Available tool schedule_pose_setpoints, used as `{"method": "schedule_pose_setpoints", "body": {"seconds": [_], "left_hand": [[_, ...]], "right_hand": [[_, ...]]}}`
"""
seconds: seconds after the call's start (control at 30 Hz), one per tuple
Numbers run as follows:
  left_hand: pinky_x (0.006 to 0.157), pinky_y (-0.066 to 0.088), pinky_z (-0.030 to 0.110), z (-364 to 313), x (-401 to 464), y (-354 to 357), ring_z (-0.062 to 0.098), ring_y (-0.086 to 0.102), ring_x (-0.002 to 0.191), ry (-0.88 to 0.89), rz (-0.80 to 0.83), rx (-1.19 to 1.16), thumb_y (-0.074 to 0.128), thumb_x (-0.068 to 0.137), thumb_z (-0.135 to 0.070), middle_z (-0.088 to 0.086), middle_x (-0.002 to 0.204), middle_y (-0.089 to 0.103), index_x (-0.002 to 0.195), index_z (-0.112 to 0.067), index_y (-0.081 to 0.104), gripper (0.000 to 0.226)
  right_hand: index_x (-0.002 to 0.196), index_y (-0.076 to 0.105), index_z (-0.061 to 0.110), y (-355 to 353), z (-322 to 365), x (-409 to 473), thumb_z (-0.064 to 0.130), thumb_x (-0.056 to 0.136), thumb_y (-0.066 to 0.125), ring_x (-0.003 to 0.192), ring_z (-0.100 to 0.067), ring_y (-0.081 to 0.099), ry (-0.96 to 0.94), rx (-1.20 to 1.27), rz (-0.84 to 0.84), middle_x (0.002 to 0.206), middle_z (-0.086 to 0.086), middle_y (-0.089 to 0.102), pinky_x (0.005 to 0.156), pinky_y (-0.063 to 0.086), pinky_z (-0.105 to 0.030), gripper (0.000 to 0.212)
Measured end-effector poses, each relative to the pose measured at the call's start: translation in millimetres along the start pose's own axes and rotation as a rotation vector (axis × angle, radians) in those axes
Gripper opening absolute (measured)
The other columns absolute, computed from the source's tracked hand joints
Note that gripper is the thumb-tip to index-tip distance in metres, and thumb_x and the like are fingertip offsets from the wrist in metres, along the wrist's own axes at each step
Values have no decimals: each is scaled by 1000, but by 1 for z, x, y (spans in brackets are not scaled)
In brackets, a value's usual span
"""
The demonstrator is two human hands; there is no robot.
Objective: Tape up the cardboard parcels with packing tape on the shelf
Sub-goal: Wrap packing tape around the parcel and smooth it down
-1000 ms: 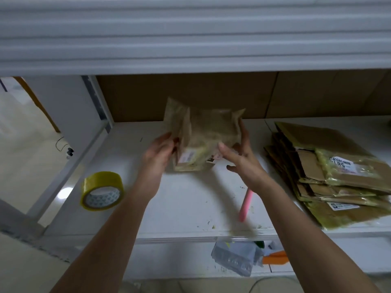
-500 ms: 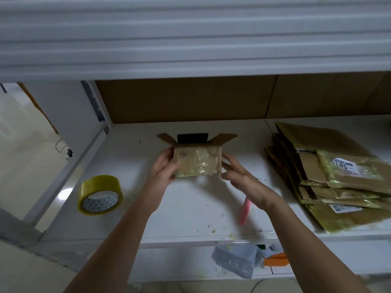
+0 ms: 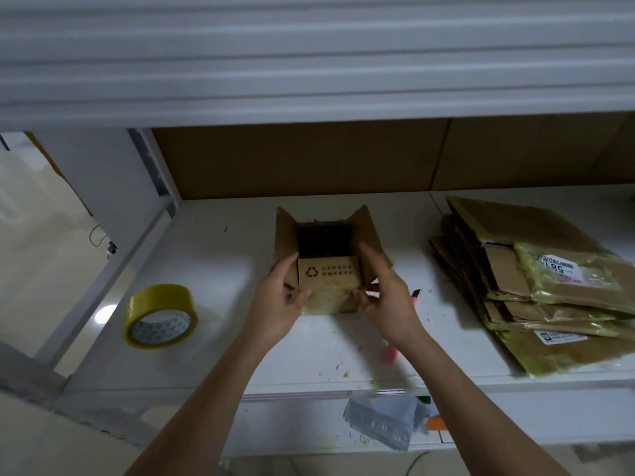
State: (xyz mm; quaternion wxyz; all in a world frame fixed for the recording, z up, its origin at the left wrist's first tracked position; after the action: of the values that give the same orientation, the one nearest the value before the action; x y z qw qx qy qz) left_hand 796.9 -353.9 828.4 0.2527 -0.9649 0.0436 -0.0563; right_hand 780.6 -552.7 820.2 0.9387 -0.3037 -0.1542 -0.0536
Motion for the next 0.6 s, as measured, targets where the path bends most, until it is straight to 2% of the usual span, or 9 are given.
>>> {"method": "schedule_pose_setpoints", "body": {"seconds": [0.1,0.2,0.3,0.4,0.47,0.53,0.6], "left_hand": [[65,48,8,3,0,3,13,66,91,-91,33,77,68,91,-15,8,121,64,153,-27,27,74],[59,43,3,1,1,3,11,63,84,-97,25,114,66,93,-15,12,115,64,154,-26,24,75],[66,43,8,0,7,6,14,59,83,-103,51,193,62,95,-15,14,117,62,155,-26,22,73],[86,49,27,-3,12,8,25,61,103,-124,92,238,59,96,-14,9,132,56,155,-25,22,70],[76,50,24,-3,12,10,21,63,94,-121,95,220,58,96,-11,7,125,60,150,-23,36,59],[60,45,18,-1,9,10,15,62,80,-122,77,159,58,95,-7,5,119,64,140,-26,49,50],[60,44,19,2,7,10,17,64,81,-112,40,112,60,94,-6,6,123,63,139,-31,48,52]], "right_hand": [[145,45,17,9,-9,-1,3,90,62,110,-21,60,113,-100,124,128,-7,61,93,50,-24,59],[150,34,19,12,-9,0,11,91,64,111,-22,57,148,-131,148,134,-9,54,93,46,-22,67],[155,18,20,17,-7,2,12,93,63,118,-22,52,187,-128,182,146,-9,37,93,38,-18,78],[155,15,19,18,-7,4,11,92,64,121,-23,50,202,-135,182,142,-10,43,88,37,-16,80],[154,20,17,16,-7,5,11,91,66,115,-23,53,208,-135,165,136,-10,51,80,35,-15,79],[152,27,15,14,-6,4,9,89,67,114,-23,56,205,-90,138,133,-8,56,82,42,-19,75],[152,26,15,11,-4,2,9,90,66,115,-24,56,206,-61,135,133,-7,57,88,45,-22,74]]}}
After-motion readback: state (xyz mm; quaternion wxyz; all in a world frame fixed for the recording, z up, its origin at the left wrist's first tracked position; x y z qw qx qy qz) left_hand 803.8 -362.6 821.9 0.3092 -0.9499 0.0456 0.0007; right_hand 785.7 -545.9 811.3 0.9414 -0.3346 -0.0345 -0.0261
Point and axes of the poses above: each hand's wrist, its own x-axis towards the middle knuckle, its own y-axis out of the palm, z = x × y, the point moved 2 cm from there along x, towards the middle knuckle
